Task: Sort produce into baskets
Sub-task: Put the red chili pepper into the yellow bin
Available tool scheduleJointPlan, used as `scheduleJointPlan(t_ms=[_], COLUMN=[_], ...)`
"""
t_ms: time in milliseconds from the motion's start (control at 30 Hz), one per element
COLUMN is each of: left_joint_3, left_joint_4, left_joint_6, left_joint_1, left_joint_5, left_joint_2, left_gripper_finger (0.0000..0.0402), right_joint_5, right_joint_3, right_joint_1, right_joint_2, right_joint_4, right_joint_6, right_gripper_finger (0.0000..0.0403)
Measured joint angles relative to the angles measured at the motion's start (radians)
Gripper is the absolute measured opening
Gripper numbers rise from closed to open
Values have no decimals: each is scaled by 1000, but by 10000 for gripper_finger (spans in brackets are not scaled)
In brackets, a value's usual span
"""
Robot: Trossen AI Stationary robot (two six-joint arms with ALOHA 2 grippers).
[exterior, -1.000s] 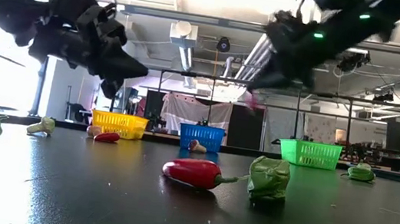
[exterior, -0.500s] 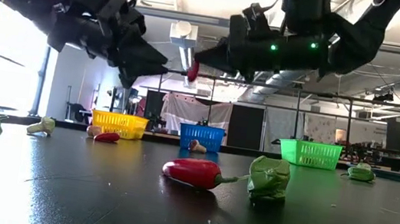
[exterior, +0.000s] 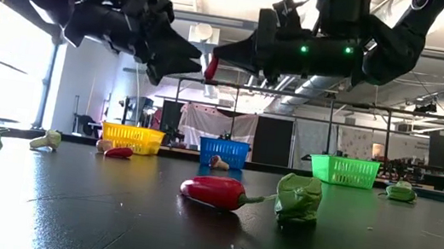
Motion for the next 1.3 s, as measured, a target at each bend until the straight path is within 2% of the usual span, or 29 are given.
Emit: scheduleJointPlan(t_ms=[133, 367, 700, 1133, 1300], left_joint_3=[20, 27, 92, 93, 93], left_joint_4=[-63, -36, -36, -118, -130], left_joint_6=[0, -13, -25, 84, 89], left_joint_1=[-13, -46, -66, -55, -28], left_joint_5=[-56, -61, -64, -76, -80], left_joint_2=[0, 6, 98, 76, 76], left_gripper_finger=[159, 159, 156, 93, 55], right_joint_5=[-9, -66, -67, -66, -55], right_joint_3=[0, 0, 52, 54, 56], right_joint_1=[0, 2, 11, 8, -2], right_joint_2=[0, 0, 0, 0, -2], right_joint_4=[8, 16, -38, -63, -105], right_joint_6=[-6, -29, -75, -87, -79], right_gripper_finger=[0, 0, 0, 0, 18])
